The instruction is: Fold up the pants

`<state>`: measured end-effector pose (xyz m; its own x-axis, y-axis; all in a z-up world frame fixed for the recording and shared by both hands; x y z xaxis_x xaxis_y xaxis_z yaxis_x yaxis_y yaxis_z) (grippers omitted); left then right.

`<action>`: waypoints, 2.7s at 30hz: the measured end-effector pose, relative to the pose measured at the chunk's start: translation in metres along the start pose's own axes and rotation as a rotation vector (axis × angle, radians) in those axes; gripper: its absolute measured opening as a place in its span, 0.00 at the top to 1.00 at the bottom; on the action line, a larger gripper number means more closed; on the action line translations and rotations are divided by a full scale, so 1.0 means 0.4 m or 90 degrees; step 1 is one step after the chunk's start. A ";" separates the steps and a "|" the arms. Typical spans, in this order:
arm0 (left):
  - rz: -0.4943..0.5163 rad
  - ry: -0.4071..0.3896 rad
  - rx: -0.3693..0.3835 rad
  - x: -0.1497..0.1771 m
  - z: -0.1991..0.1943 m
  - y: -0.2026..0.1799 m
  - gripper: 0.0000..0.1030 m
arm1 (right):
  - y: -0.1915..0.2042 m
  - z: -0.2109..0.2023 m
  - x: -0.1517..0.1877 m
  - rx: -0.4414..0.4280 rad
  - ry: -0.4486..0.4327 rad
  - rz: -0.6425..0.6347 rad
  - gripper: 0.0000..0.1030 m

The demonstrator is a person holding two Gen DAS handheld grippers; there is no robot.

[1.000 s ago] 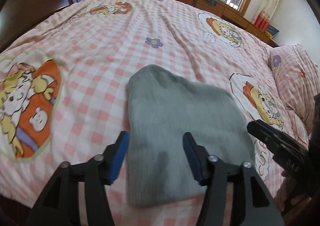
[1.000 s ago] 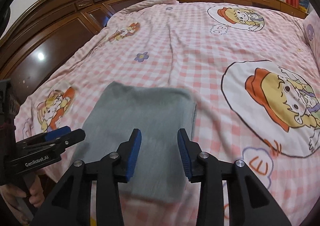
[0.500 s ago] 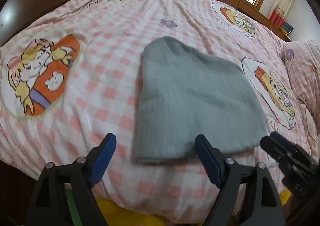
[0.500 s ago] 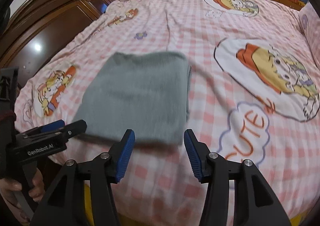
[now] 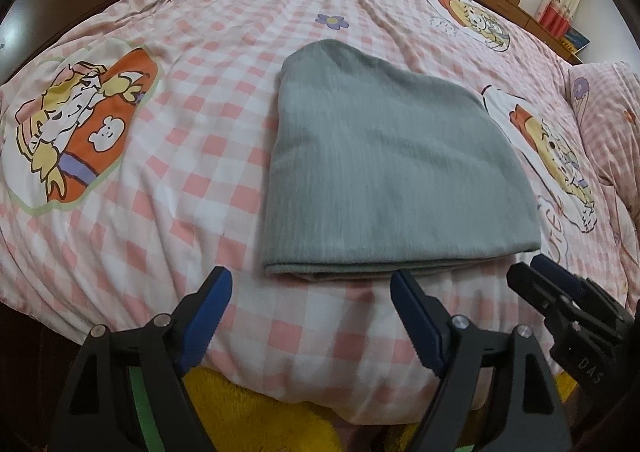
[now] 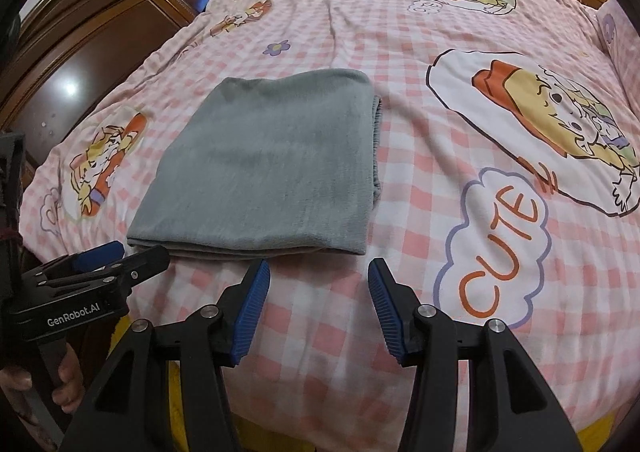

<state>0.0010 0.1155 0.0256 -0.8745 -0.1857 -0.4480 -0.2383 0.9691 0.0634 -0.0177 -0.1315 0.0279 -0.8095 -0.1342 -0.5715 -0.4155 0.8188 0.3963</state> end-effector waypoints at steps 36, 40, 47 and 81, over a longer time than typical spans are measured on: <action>0.011 -0.003 -0.015 0.002 -0.003 -0.011 0.18 | 0.000 0.007 0.005 -0.011 0.004 0.018 0.49; 0.011 -0.004 -0.014 0.002 -0.003 -0.013 0.18 | 0.000 0.007 0.005 -0.011 0.004 0.017 0.49; 0.018 -0.005 -0.015 -0.001 -0.004 -0.019 0.18 | 0.001 0.007 0.004 -0.011 0.005 0.019 0.49; 0.033 -0.001 -0.031 0.004 -0.002 -0.031 0.18 | 0.011 0.018 0.010 -0.017 0.007 0.028 0.49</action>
<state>0.0022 0.1029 0.0246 -0.8853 -0.1359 -0.4446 -0.2134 0.9684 0.1290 -0.0198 -0.1244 0.0224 -0.8322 -0.1043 -0.5446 -0.3893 0.8093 0.4399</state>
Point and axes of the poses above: each gripper's, at about its wrist camera, not at the fingertips, and z roughly the way its jaws point, y to its left, x to its underside, the point moved 2 cm from there along z, roughly the way its jaws point, and after that the axes turned 11 degrees about -x, right-handed, at the moved point
